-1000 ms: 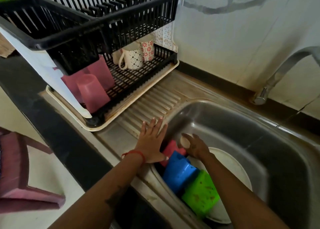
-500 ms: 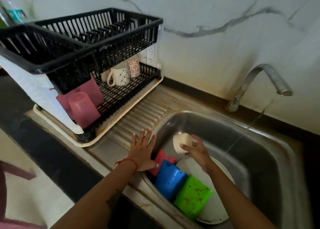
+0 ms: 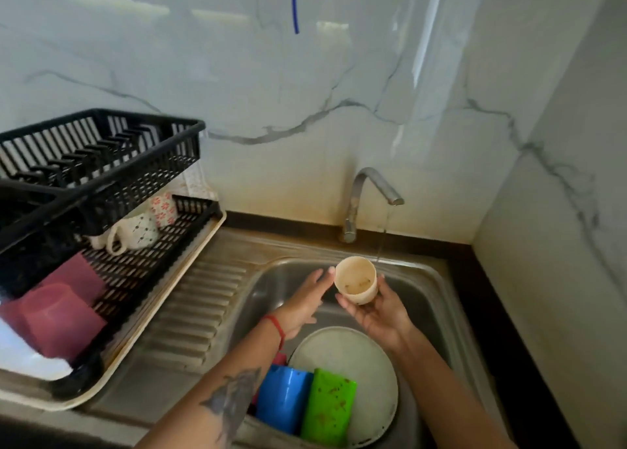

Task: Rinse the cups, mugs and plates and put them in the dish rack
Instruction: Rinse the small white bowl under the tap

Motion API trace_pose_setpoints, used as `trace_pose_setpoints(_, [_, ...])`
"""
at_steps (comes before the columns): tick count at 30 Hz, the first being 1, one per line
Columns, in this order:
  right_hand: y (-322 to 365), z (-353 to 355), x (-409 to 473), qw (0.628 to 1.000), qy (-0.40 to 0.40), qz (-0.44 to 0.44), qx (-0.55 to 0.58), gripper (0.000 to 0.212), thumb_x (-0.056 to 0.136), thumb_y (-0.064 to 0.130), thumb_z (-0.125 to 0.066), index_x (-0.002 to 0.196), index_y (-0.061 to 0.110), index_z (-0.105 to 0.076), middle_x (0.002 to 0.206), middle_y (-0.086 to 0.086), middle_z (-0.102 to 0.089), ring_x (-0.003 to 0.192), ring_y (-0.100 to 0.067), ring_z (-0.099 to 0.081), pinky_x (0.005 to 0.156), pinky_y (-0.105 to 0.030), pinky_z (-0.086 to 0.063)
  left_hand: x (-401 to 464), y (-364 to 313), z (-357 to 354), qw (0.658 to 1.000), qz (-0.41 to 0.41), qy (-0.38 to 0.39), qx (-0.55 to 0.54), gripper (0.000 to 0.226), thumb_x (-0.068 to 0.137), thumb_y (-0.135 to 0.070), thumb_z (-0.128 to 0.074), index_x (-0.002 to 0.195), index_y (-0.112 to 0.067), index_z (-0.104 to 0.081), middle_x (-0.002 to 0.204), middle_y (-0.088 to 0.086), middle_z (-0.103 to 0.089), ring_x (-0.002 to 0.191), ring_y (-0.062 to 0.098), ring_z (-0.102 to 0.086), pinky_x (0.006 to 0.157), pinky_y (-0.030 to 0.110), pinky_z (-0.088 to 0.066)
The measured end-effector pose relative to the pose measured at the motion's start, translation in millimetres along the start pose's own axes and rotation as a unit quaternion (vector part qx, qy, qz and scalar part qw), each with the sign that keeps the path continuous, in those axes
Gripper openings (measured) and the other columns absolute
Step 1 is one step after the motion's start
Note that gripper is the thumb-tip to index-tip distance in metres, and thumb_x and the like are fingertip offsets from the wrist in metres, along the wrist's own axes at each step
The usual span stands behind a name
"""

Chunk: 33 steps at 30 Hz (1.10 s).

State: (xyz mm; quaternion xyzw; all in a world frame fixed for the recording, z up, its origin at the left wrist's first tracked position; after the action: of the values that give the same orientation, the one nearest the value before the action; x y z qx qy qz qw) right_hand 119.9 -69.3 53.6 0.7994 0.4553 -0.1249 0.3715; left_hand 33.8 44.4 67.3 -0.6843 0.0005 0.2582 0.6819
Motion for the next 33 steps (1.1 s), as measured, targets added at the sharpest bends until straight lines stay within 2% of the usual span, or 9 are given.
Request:
trace_pose_setpoints(4, [15.3, -2.5, -7.7, 0.999, 0.013, -0.014, 0.027, 0.057, 0.095, 0.046, -0.049, 0.126, -0.002, -0.047, 0.114, -0.027, -0.06, 0.077, -0.037, -0.069, 0.056, -0.042, -0.06, 14.6, -23.8, -29.9, 0.997, -0.032, 0.047, -0.049, 0.041, 0.098, -0.049, -0.037, 0.126, -0.02, -0.046, 0.092, 0.005, -0.062, 0.105, 0.022, -0.061, 0.102, 0.052, -0.044])
trace_pose_setpoints(10, [60.0, 5.1, -7.1, 0.927, -0.126, 0.142, -0.323, 0.041, 0.097, 0.039, -0.049, 0.125, 0.009, -0.05, 0.118, -0.016, -0.063, 0.099, -0.027, -0.063, 0.083, -0.038, -0.055, 48.0, -45.7, -50.5, 0.989, -0.028, -0.014, -0.147, 0.042, 0.097, -0.046, -0.044, 0.125, -0.016, -0.044, 0.12, 0.012, -0.055, 0.114, 0.031, -0.056, 0.084, 0.037, -0.053])
trace_pose_setpoints(12, [76.0, 9.8, -8.1, 0.795, -0.192, 0.326, -0.475, 0.044, 0.096, 0.033, -0.054, 0.137, 0.018, -0.046, 0.138, -0.005, -0.051, 0.121, -0.023, -0.052, 0.098, -0.037, -0.046, 59.6, -52.7, -54.8, 0.985, -0.028, -0.04, -0.164, 0.042, 0.098, -0.04, -0.047, 0.129, -0.013, -0.043, 0.125, 0.014, -0.05, 0.117, 0.034, -0.052, 0.085, 0.04, -0.053])
trace_pose_setpoints(15, [81.5, -5.9, -17.9, 0.503, -0.081, 0.587, -0.629, 0.041, 0.091, 0.014, -0.061, 0.131, 0.016, -0.053, 0.13, -0.002, -0.057, 0.12, -0.019, -0.053, 0.097, -0.032, -0.045, 72.4, -61.1, -64.4, 0.983, -0.048, -0.053, -0.171, 0.039, 0.101, -0.032, -0.044, 0.132, -0.009, -0.045, 0.128, 0.018, -0.051, 0.117, 0.034, -0.052, 0.091, 0.046, -0.052])
trace_pose_setpoints(17, [79.7, -12.4, -6.4, 0.354, -0.012, 0.592, -0.724, 0.045, 0.08, 0.003, -0.068, 0.124, 0.007, -0.06, 0.121, -0.012, -0.064, 0.117, -0.03, -0.057, 0.104, -0.043, -0.037, 77.3, -67.1, -71.9, 0.981, -0.056, -0.07, -0.172, 0.036, 0.102, -0.029, -0.042, 0.133, -0.011, -0.046, 0.127, 0.015, -0.053, 0.115, 0.031, -0.053, 0.09, 0.043, -0.052])
trace_pose_setpoints(21, [94.1, -11.4, 22.5, 0.317, -0.066, 0.413, -0.851, 0.051, 0.095, 0.017, -0.053, 0.144, 0.017, -0.037, 0.142, -0.004, -0.048, 0.138, -0.023, -0.035, 0.119, -0.044, -0.003, 88.5, -77.1, -76.2, 0.985, -0.111, -0.1, -0.089, 0.028, 0.101, -0.023, -0.044, 0.129, -0.019, -0.044, 0.125, 0.008, -0.049, 0.115, 0.026, -0.05, 0.085, 0.037, -0.054])
trace_pose_setpoints(26, [99.0, -9.5, 17.3, 0.232, 0.016, 0.458, -0.858, 0.049, 0.092, 0.017, -0.059, 0.139, 0.011, -0.046, 0.143, -0.007, -0.048, 0.14, -0.028, -0.032, 0.119, -0.046, -0.015, 96.6, -79.2, -64.3, 0.964, -0.226, -0.131, 0.049, 0.022, 0.101, -0.019, -0.043, 0.122, -0.027, -0.047, 0.119, 0.0, -0.053, 0.117, 0.019, -0.051, 0.072, 0.012, -0.048])
trace_pose_setpoints(30, [107.4, -9.8, 4.3, 0.16, -0.043, 0.476, -0.864, 0.056, 0.074, 0.032, -0.079, 0.127, 0.021, -0.061, 0.128, 0.003, -0.063, 0.124, -0.016, -0.054, 0.112, -0.043, -0.027, 103.5, -72.7, -65.9, 0.923, -0.317, -0.136, 0.17, 0.03, 0.1, -0.019, -0.046, 0.128, -0.031, -0.045, 0.126, -0.004, -0.053, 0.122, 0.015, -0.048, 0.103, 0.033, -0.044])
trace_pose_setpoints(33, [93.0, -16.9, 4.1, 0.305, -0.091, 0.466, -0.825, 0.051, 0.099, 0.046, -0.037, 0.139, 0.016, -0.046, 0.141, -0.007, -0.05, 0.137, -0.026, -0.038, 0.119, -0.045, -0.01, 109.7, -69.7, -74.1, 0.936, -0.288, -0.176, 0.104, 0.033, 0.101, -0.015, -0.041, 0.133, -0.024, -0.046, 0.131, 0.003, -0.054, 0.122, 0.018, -0.049, 0.099, 0.028, -0.044])
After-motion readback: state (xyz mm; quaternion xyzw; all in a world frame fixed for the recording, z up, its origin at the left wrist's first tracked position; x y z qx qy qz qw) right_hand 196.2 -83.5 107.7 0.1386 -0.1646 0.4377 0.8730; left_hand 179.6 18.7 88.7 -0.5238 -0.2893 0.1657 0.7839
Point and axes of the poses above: each hand's wrist, its own x-axis towards the middle knuckle, its own z-axis out of the back of the hand, y = z × x, the point moved 3 cm from there along x, towards the middle knuckle
